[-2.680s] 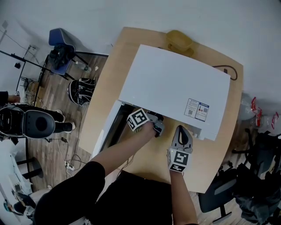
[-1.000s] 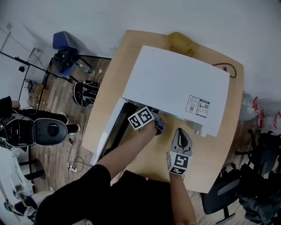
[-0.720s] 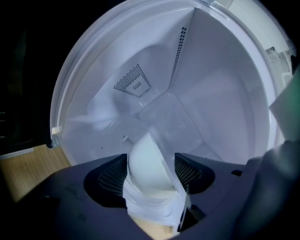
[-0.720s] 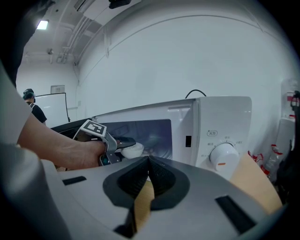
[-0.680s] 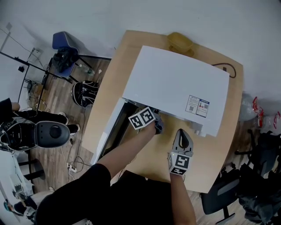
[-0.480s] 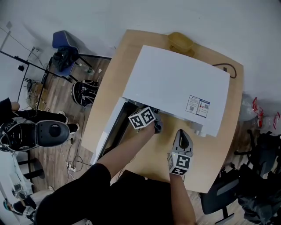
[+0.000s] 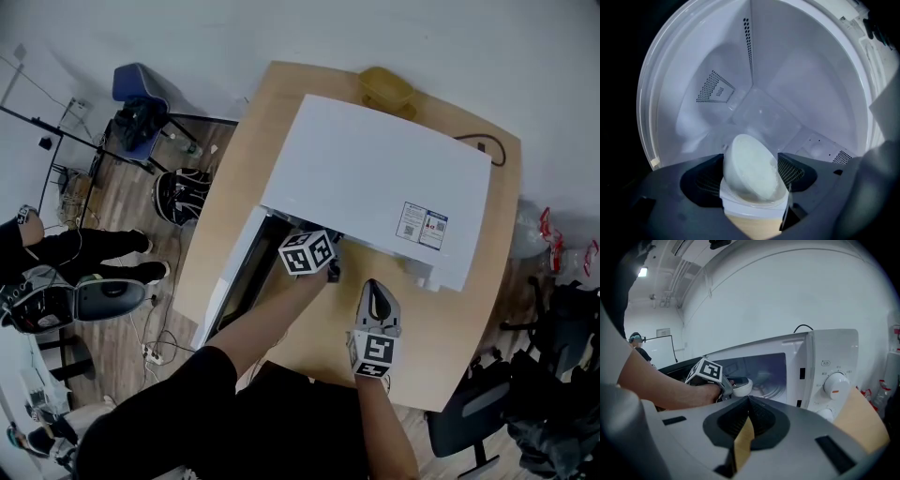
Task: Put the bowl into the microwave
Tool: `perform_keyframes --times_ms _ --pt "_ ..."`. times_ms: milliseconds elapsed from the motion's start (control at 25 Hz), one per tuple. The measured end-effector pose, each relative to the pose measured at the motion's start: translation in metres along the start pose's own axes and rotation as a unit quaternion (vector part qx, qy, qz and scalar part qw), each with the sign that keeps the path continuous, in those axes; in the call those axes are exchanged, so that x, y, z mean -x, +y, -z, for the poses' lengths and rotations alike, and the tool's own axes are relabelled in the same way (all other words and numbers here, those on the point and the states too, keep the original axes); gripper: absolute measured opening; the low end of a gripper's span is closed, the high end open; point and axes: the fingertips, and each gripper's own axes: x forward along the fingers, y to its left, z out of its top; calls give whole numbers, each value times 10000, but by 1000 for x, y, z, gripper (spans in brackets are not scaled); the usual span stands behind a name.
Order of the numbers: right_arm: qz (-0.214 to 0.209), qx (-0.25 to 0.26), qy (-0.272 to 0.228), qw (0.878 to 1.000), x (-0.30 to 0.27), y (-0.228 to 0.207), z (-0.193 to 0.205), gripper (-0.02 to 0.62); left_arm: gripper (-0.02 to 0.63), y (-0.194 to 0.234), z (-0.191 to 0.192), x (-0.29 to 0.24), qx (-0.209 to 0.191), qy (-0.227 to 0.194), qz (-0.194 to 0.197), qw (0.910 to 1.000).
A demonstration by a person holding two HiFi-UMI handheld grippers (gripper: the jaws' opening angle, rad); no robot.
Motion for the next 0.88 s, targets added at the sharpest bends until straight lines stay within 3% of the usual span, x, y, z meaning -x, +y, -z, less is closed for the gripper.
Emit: perform_keyframes --times_ms 320,680,880 --pt "92 -16 11 10000 1 -12 0 60 362 3 -1 0 -316 -79 3 9995" --pt "102 -11 20 9999 2 -13 0 60 370 9 -3 11 -386 -148 43 9991" --pt "27 36 10 10000 4 -5 0 60 370 1 0 25 -765 -163 141 9968"
